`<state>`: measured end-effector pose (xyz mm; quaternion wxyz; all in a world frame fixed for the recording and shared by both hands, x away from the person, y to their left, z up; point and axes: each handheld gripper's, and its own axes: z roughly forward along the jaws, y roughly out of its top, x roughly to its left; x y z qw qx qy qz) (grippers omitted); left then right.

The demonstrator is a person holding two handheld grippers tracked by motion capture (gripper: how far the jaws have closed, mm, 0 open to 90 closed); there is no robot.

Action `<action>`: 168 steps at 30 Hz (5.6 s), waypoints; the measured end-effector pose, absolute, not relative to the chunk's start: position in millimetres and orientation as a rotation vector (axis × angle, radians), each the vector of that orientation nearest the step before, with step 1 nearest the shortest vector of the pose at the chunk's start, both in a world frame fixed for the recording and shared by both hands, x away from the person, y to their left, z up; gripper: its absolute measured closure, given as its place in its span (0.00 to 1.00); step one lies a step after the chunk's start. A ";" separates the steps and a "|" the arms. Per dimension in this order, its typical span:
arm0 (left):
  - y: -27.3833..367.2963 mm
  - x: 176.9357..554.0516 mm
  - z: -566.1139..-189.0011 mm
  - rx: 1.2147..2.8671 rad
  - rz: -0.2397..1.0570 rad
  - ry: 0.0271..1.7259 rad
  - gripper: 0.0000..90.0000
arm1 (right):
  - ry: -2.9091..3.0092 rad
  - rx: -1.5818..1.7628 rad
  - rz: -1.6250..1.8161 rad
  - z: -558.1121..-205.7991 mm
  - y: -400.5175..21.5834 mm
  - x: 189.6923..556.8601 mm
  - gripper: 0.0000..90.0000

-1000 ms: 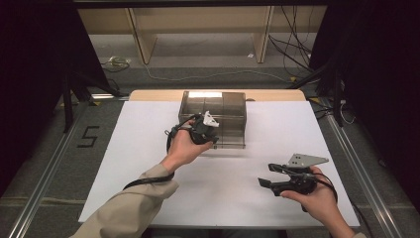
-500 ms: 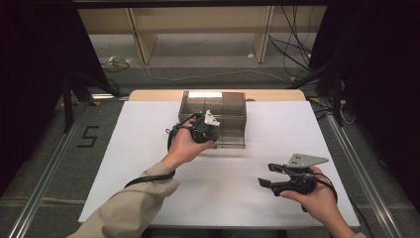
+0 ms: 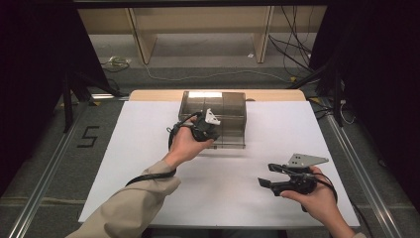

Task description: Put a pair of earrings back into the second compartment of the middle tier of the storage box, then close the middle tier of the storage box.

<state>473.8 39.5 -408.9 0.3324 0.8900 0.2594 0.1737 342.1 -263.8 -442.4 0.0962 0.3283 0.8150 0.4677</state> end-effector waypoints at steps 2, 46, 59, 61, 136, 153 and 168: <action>39.0 474.6 -409.9 2.321 0.452 0.681 0.88 | 2.414 0.972 1.386 -442.2 -263.7 342.2 0.35; 30.4 493.2 -435.5 2.371 0.455 0.668 0.87 | 2.415 0.970 1.384 -442.2 -264.0 341.8 0.35; 29.2 494.4 -437.0 2.364 0.456 0.670 0.86 | 2.414 0.972 1.387 -442.2 -264.1 341.6 0.35; 29.6 494.2 -436.4 2.357 0.457 0.675 0.84 | 2.415 0.973 1.383 -442.1 -264.2 341.7 0.35; 96.3 413.2 -451.0 2.165 0.540 0.685 0.99 | 2.393 0.997 1.396 -442.2 -268.2 342.8 0.34; 80.4 433.7 -466.5 2.217 0.602 0.695 1.00 | 2.392 0.995 1.392 -441.8 -267.8 341.1 0.34; 77.0 442.4 -468.1 2.232 0.628 0.692 1.00 | 2.387 0.995 1.381 -440.9 -269.0 338.8 0.35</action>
